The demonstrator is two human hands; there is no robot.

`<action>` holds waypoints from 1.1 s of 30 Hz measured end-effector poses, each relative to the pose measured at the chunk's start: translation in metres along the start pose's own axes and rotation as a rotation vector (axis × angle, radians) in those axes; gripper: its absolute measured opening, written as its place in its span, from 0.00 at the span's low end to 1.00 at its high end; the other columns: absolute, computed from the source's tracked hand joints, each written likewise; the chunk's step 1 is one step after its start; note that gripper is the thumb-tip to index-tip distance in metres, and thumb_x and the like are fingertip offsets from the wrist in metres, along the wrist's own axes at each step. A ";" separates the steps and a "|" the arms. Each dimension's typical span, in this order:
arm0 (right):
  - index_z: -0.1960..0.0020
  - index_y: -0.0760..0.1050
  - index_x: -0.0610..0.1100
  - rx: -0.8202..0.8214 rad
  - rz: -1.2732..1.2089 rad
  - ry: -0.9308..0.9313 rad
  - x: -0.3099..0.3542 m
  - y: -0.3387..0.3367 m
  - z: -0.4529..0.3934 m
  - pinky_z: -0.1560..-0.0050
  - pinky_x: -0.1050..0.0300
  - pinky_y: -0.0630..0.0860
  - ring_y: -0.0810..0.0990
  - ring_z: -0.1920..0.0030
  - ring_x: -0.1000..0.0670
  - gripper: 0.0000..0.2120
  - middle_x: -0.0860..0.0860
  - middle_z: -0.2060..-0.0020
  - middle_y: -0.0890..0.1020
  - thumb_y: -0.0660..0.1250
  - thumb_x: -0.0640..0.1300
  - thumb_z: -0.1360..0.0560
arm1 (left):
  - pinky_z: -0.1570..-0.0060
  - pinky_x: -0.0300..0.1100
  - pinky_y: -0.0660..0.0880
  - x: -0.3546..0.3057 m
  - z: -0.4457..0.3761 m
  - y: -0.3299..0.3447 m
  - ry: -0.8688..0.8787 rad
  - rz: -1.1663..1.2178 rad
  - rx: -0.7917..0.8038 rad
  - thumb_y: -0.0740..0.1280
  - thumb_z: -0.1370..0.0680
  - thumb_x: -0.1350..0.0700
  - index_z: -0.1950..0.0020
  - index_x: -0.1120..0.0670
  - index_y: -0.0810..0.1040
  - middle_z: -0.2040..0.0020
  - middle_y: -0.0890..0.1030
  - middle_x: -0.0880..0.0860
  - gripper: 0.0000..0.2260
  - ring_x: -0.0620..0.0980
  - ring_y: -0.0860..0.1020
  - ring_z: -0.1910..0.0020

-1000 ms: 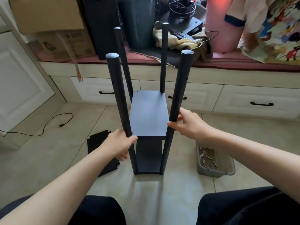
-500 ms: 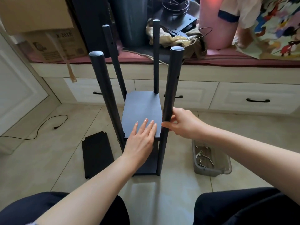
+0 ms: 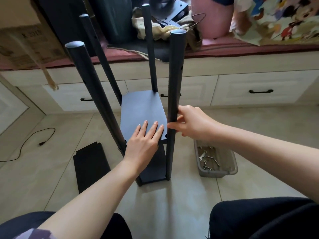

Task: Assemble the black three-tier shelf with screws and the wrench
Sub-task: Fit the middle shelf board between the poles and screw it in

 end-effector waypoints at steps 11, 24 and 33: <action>0.43 0.78 0.48 -0.120 -0.092 0.043 -0.016 -0.007 -0.001 0.55 0.61 0.77 0.83 0.54 0.53 0.09 0.53 0.57 0.83 0.70 0.45 0.23 | 0.36 0.65 0.74 -0.013 -0.008 -0.015 0.002 0.110 -0.094 0.77 0.28 0.54 0.29 0.59 0.76 0.30 0.77 0.59 0.29 0.72 0.75 0.34; 0.39 0.79 0.43 0.026 -0.186 0.113 -0.032 -0.011 -0.010 0.48 0.52 0.82 0.84 0.48 0.50 0.14 0.48 0.48 0.85 0.70 0.44 0.24 | 0.27 0.58 0.66 -0.011 -0.017 -0.013 -0.208 0.286 -0.127 0.65 0.22 0.36 0.26 0.50 0.74 0.28 0.75 0.51 0.28 0.63 0.69 0.26; 0.47 0.82 0.40 0.084 -0.173 0.330 -0.144 -0.023 0.008 0.47 0.51 0.82 0.86 0.53 0.48 0.08 0.45 0.56 0.86 0.70 0.41 0.24 | 0.31 0.58 0.70 -0.011 -0.016 -0.015 -0.225 0.271 -0.170 0.56 0.24 0.34 0.33 0.52 0.81 0.32 0.79 0.53 0.30 0.64 0.72 0.29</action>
Point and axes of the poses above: each hand's wrist, its own z-axis away from the middle knuckle, its own y-axis out of the palm, x = y × z, the point moved 7 cm from there along -z, towards the middle knuckle
